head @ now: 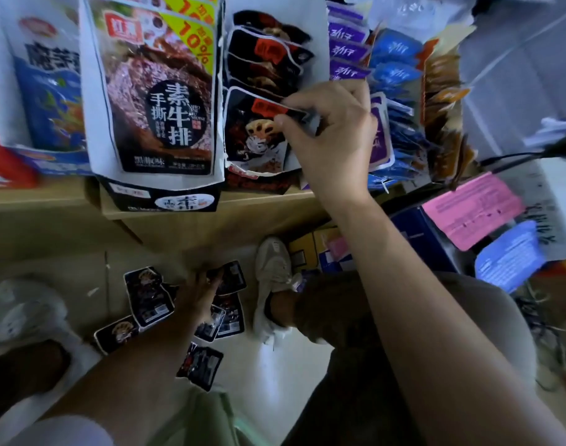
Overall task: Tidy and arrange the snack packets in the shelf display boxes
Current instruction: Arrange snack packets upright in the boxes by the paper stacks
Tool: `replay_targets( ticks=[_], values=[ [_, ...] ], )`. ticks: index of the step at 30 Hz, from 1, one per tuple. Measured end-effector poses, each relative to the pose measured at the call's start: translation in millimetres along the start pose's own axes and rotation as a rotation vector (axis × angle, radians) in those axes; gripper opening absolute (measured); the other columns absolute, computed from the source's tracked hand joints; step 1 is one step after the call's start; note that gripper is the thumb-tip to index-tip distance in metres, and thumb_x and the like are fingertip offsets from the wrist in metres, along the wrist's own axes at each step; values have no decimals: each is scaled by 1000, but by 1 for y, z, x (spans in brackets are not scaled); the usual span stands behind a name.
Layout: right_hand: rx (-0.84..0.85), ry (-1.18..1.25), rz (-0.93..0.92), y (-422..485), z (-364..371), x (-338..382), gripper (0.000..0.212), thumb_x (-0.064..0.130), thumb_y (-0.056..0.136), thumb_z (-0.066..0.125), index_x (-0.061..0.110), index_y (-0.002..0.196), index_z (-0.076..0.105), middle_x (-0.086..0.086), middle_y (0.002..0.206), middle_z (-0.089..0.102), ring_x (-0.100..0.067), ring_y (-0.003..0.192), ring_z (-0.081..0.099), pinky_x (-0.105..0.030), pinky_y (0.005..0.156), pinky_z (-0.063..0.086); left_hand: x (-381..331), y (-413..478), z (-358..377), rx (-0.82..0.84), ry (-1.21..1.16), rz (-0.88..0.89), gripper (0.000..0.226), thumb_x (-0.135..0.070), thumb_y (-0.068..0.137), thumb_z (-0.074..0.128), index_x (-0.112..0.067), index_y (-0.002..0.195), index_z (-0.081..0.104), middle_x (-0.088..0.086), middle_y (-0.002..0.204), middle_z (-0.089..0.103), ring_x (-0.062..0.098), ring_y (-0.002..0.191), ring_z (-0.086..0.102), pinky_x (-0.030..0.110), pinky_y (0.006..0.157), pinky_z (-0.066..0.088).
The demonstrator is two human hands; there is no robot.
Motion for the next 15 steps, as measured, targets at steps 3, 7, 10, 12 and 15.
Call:
replay_targets(
  ticks=[3, 7, 10, 12, 15],
  values=[
    [-17, -1, 11, 0, 0, -2, 17, 22, 76, 84, 16, 90, 79, 9, 91, 72, -18, 95, 54, -14, 83, 41, 1, -1, 9, -154, -36, -22, 101, -51, 76, 81, -21, 156, 28, 8, 144, 49, 28, 127, 52, 39, 96, 47],
    [-15, 6, 20, 0, 1, -1, 19, 23, 75, 85, 15, 91, 79, 12, 91, 69, -14, 96, 51, -14, 83, 41, 10, -1, 8, -150, -329, -52, 58, -32, 88, 76, -16, 141, 56, 8, 124, 69, 27, 111, 66, 35, 88, 53],
    [-2, 12, 20, 0, 0, -1, 19, 23, 75, 85, 15, 91, 79, 11, 91, 68, -16, 96, 52, -13, 84, 40, 21, -2, -5, -120, -600, 41, 41, -24, 86, 81, -9, 123, 70, 12, 114, 73, 30, 104, 68, 33, 80, 50],
    [13, 25, 21, 0, -2, 0, 18, 22, 75, 85, 15, 91, 78, 14, 90, 65, -17, 97, 52, -15, 84, 41, 28, -8, -18, -88, -689, 87, 29, -27, 85, 82, -8, 105, 75, 9, 94, 72, 24, 87, 68, 27, 66, 44],
    [37, 34, 10, 1, -3, 2, 16, 21, 76, 84, 16, 90, 77, 19, 89, 59, -19, 97, 51, -24, 83, 45, 31, -31, -52, -101, -740, 124, 18, -23, 91, 75, -6, 89, 75, 0, 70, 65, 11, 65, 58, 18, 55, 34]
  ],
)
Point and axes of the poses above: each hand's wrist, its own y-axis towards the middle knuckle, its own z-axis out of the palm, x = y × z, the point moved 3 cm from there along y, towards the middle knuckle
